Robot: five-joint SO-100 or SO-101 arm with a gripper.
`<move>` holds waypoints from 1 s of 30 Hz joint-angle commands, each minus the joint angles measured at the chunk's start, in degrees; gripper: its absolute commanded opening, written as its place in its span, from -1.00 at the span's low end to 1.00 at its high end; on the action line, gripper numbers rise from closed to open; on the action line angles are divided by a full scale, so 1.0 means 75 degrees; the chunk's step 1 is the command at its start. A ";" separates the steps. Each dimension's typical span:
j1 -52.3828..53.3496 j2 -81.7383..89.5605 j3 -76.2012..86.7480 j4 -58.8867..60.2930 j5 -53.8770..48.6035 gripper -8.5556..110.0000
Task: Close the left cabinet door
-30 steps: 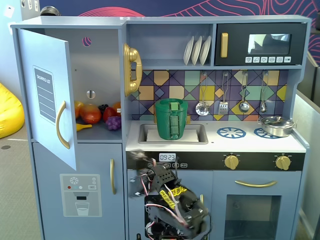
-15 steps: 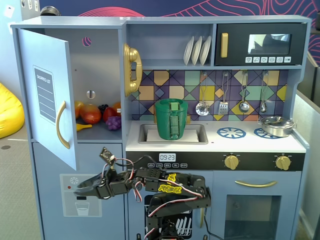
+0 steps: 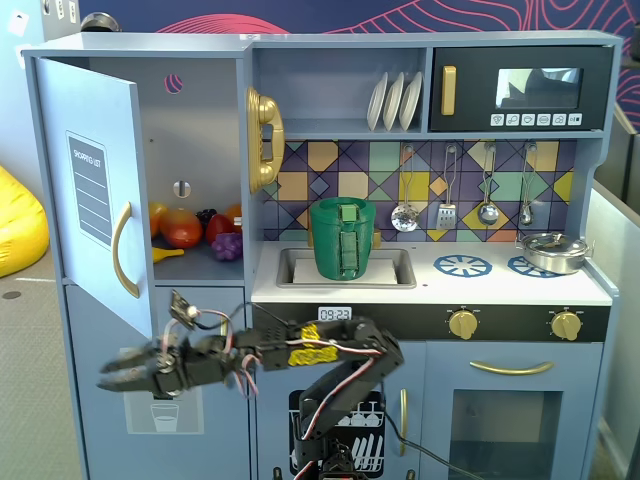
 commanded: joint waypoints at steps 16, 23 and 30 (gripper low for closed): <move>0.1500 -0.2777 -0.3879 -0.0270 -0.0867 -0.86; 0.2496 -0.1559 -0.2449 -0.0258 -0.0785 -0.86; 0.4418 -0.0937 -0.2062 -0.0258 -0.0258 -0.86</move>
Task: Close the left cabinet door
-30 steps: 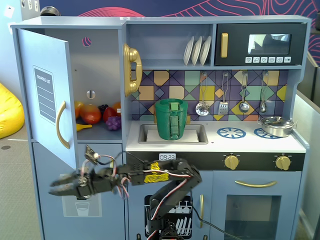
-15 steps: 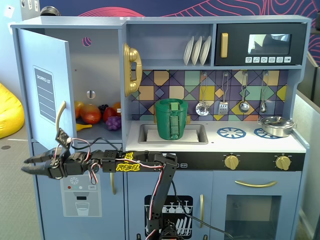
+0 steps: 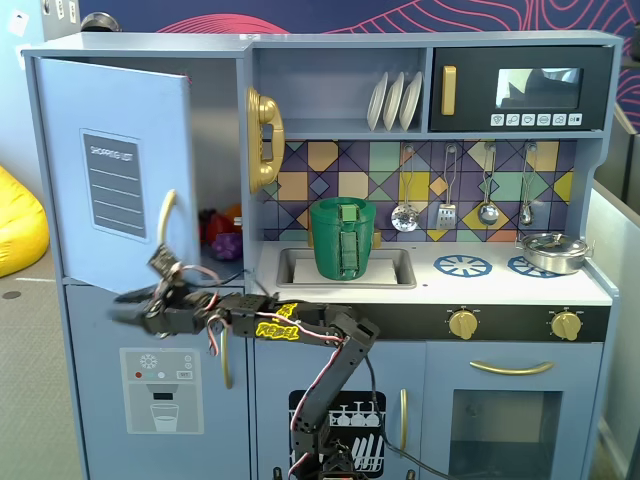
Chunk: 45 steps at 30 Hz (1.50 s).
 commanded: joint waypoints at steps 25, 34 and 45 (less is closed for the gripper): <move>0.3656 0.0305 -0.0059 -0.0598 0.0422 -0.86; 0.3586 0.4594 0.2238 0.3727 0.0727 -0.86; 0.8988 0.8145 0.4910 0.9984 0.0773 -0.86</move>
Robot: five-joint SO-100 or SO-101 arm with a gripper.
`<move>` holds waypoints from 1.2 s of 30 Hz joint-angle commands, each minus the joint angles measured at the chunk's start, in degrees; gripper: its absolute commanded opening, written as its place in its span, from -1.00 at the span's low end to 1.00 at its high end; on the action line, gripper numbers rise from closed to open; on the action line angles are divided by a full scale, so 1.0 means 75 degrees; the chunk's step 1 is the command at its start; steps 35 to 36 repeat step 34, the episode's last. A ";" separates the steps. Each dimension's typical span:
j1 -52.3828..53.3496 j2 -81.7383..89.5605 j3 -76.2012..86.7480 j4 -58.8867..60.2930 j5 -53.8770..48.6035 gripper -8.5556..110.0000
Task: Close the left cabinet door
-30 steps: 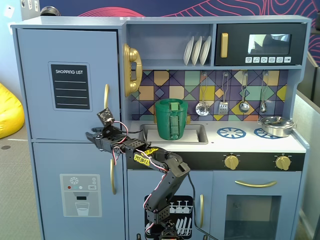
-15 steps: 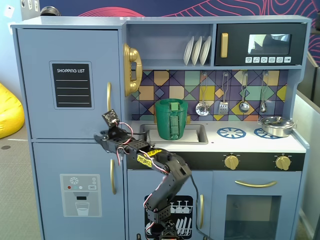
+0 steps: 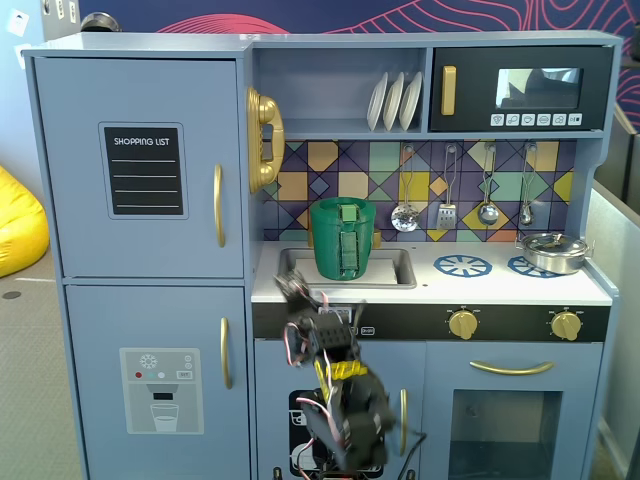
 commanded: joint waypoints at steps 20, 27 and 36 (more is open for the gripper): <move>0.2578 0.0621 0.2566 0.3352 0.2297 -0.85; 0.2578 0.0633 0.2566 0.3352 0.2227 -0.81; 0.2496 0.0633 0.2566 0.3352 0.2227 -0.78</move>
